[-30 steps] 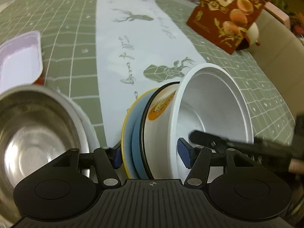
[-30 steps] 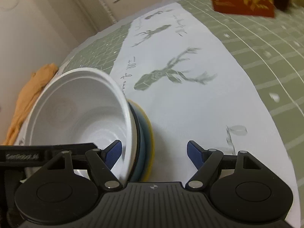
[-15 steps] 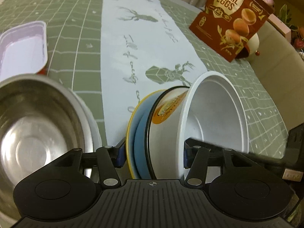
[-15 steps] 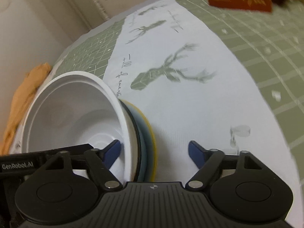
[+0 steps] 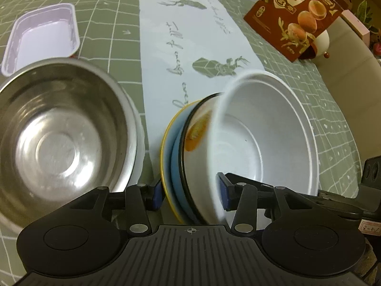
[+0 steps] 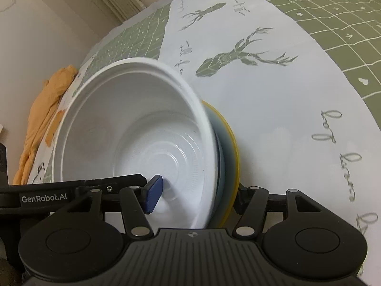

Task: Organize plates and bowls
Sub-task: 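Lift the bowl stack with both grippers and carry it toward the steel bowl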

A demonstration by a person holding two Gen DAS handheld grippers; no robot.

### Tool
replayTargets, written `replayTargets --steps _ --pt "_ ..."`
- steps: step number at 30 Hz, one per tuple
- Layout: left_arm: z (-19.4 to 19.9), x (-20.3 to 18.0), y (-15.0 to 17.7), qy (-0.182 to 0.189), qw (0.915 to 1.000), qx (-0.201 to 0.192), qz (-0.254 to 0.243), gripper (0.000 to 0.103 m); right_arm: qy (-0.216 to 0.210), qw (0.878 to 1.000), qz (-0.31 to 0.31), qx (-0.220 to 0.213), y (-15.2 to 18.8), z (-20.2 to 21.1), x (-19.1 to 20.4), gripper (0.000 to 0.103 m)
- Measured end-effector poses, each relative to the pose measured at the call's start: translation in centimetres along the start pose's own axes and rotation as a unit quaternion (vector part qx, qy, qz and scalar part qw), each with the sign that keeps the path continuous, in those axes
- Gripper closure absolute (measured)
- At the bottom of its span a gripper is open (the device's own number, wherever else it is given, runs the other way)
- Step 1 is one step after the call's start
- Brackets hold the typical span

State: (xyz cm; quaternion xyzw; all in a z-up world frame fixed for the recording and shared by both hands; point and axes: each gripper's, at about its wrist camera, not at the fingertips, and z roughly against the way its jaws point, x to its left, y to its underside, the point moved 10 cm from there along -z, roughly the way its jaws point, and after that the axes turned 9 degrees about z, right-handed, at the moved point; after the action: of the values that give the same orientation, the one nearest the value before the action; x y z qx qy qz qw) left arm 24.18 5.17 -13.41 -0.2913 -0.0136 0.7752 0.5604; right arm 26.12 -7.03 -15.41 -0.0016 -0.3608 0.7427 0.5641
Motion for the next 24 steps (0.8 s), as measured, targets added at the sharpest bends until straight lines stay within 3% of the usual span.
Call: replayTargets --steps 11,15,24 --pt "-0.1 -0.7 0.0 -0.025 0.9995 0.007 -0.017 0.056 -0.012 0.999 -0.027 -0.019 -0.7 0.5 -1.6 0.044" --pt "-0.3 -1.1 -0.5 -0.030 0.9994 0.011 -0.016 0.055 0.005 1.000 -0.003 -0.009 -1.2 0.4 -2.3 0.045" --pt "-0.5 -1.9 -1.1 -0.043 0.9986 0.024 -0.019 0.053 -0.045 0.999 -0.014 0.016 -1.4 -0.7 -2.4 0.045"
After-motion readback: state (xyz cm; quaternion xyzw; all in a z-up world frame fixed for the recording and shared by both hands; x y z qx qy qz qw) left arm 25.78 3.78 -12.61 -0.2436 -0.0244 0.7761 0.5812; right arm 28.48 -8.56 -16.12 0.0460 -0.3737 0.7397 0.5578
